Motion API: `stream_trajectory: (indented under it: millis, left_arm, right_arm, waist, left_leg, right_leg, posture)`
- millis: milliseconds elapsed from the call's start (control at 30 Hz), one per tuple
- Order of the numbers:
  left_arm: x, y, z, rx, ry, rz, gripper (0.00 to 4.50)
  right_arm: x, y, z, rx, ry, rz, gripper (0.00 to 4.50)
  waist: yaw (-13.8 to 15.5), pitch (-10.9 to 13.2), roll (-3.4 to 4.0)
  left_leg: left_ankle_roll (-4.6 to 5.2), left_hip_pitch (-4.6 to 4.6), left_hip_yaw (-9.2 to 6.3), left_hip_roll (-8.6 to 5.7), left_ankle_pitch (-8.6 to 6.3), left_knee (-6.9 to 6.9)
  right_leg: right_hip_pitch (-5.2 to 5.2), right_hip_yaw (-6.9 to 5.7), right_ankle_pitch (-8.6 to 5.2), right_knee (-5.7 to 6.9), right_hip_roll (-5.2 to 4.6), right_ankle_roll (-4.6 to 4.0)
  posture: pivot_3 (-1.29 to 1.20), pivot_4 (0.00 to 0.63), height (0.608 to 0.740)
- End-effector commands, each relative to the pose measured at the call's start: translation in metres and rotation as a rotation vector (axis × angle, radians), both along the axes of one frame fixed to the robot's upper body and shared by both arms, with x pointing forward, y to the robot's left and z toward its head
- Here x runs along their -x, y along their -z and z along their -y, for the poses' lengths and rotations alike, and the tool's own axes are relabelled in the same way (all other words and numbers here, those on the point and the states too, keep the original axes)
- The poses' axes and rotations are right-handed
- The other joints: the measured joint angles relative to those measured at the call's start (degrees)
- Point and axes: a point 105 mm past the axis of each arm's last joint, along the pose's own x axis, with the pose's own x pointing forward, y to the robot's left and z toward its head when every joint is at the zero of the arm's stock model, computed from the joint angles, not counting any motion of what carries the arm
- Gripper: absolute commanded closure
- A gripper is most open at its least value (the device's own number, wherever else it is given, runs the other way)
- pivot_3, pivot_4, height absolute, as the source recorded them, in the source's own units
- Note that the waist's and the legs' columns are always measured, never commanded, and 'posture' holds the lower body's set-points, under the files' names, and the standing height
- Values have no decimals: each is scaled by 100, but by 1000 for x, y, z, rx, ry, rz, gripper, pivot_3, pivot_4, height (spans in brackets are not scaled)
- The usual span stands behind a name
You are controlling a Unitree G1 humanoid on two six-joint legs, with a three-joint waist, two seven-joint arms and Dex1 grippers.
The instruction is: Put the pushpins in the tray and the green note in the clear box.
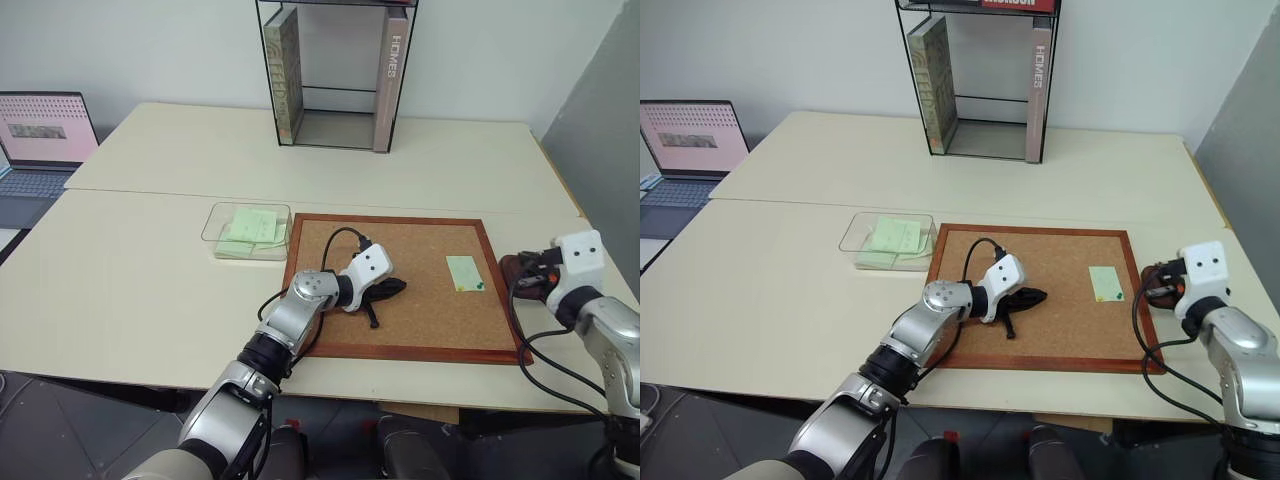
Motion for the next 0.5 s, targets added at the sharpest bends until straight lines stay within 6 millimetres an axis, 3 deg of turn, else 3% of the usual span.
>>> stream_trajectory:
  millis: [33,200,500]
  left_arm:
    - [4,9,4,-34,19,-11,4500]
    - [4,9,5,-35,22,-7,4500]
    - [5,9,3,-38,18,-2,4500]
  right_arm:
    - [3,-4,14,59,49,-8,4458]
    - [0,14,19,76,63,-85,4458]
    - [-13,22,22,86,74,-113,2695]
  waist:
    - [-7,0,0]
    - [-10,-1,1]
    - [-5,-1,2]
  left_leg:
    - [0,2,0,0,0,1]
    - [1,1,1,0,0,1]
    - [1,1,1,-1,0,0]
  right_leg:
    - [0,1,-4,1,0,-6]
    - [2,2,-6,-2,0,-10]
    - [2,1,-2,-2,0,-3]
  posture:
    - [0,150,740]
    - [0,150,740]
    - [0,150,740]
